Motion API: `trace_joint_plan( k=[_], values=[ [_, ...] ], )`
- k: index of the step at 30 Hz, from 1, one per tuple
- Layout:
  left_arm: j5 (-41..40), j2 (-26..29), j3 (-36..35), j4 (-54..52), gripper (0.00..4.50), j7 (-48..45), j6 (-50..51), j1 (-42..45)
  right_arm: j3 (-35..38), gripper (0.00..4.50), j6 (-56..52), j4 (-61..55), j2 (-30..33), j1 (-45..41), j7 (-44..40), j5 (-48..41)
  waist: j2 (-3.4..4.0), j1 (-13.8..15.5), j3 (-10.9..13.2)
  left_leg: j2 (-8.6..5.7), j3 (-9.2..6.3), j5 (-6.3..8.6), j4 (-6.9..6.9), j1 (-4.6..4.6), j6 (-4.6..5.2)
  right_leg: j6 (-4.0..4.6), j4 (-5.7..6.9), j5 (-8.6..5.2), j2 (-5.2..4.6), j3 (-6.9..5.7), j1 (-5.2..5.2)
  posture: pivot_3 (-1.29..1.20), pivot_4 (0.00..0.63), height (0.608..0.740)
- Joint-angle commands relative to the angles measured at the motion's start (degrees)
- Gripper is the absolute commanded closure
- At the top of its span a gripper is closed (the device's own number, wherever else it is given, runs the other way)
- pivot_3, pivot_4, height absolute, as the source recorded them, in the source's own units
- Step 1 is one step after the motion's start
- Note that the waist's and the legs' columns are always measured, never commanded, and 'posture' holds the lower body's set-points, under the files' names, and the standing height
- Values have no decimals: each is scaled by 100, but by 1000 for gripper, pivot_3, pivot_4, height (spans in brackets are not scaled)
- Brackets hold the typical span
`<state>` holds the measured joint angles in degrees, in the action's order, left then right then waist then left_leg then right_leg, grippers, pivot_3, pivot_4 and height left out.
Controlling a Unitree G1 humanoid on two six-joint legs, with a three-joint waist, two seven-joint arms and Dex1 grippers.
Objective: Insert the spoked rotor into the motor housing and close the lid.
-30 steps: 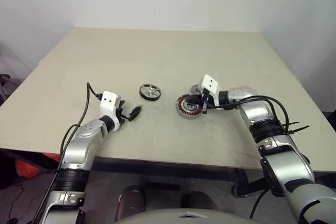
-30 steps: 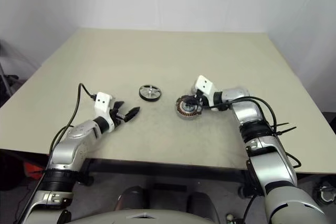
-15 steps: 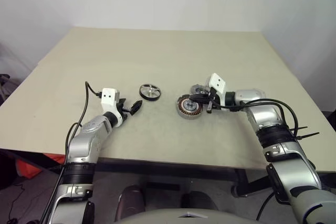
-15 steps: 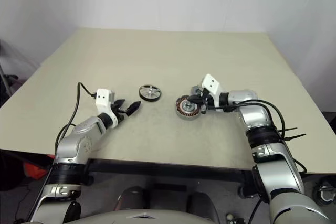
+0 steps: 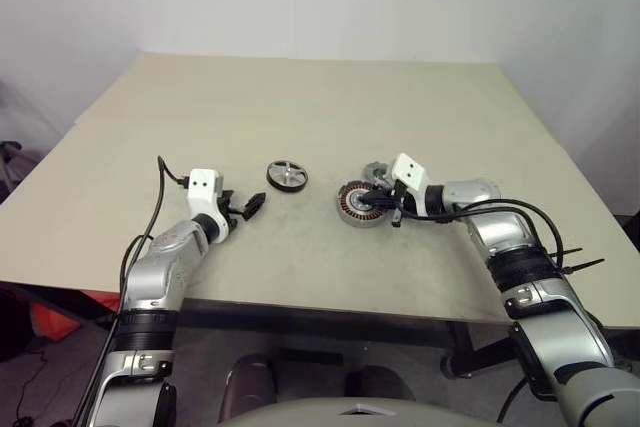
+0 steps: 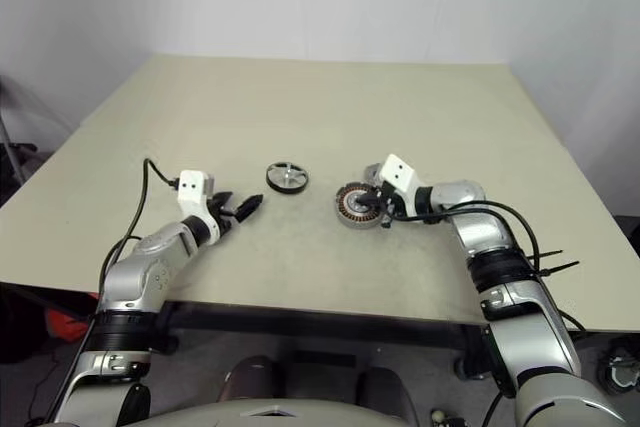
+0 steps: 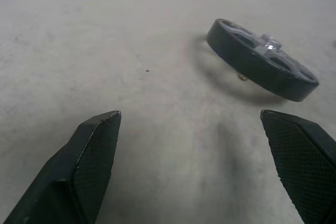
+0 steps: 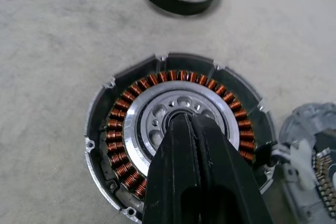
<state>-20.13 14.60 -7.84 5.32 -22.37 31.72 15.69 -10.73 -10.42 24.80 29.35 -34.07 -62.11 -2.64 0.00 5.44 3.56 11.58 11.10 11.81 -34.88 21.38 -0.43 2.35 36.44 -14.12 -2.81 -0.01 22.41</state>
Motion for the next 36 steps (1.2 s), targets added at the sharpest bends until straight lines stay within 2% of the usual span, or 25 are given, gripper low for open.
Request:
trace_joint_plan(
  k=[1,6,12,22,29,32,36],
  values=[
    [-52,15,-59,-70,0,-1,-12,98,125,4463,-75,-469,50,-131,-69,-186,0,-1,0,0,0,0,4,1,0,0,-2,0,0,0,2,0,0,740],
    [-56,13,-48,-64,0,-7,4,100,75,4463,-111,-398,-7,-91,-37,-135,0,0,0,-1,0,0,16,2,0,0,-16,0,0,-2,1,0,0,740],
    [-45,34,-68,-38,0,6,-3,117,-133,4463,118,380,-143,46,152,166,1,-3,-1,-1,0,0,16,0,0,0,-20,0,0,-2,-2,0,0,740],
    [-31,59,-136,81,0,16,-30,137,227,4463,-63,-284,11,-306,72,-199,1,-1,0,-2,0,0,21,-11,0,0,-25,0,0,-2,-14,0,0,740],
    [0,24,-82,80,0,20,-39,109,130,4463,-309,-801,48,-56,-12,-273,1,2,0,-2,0,0,30,-10,-1,0,-33,0,0,-3,-12,0,0,740],
    [-2,29,-86,68,0,24,-29,103,2,4463,-427,-667,-69,212,-20,-259,1,2,0,-2,-1,0,39,-13,0,-1,-57,1,0,-7,-25,0,0,740],
    [10,47,-79,14,0,28,-26,71,-127,4463,-77,-105,-123,362,250,43,5,-3,-6,-6,0,-2,45,-15,-3,-1,-67,1,0,-7,-28,0,0,740]
  ],
)
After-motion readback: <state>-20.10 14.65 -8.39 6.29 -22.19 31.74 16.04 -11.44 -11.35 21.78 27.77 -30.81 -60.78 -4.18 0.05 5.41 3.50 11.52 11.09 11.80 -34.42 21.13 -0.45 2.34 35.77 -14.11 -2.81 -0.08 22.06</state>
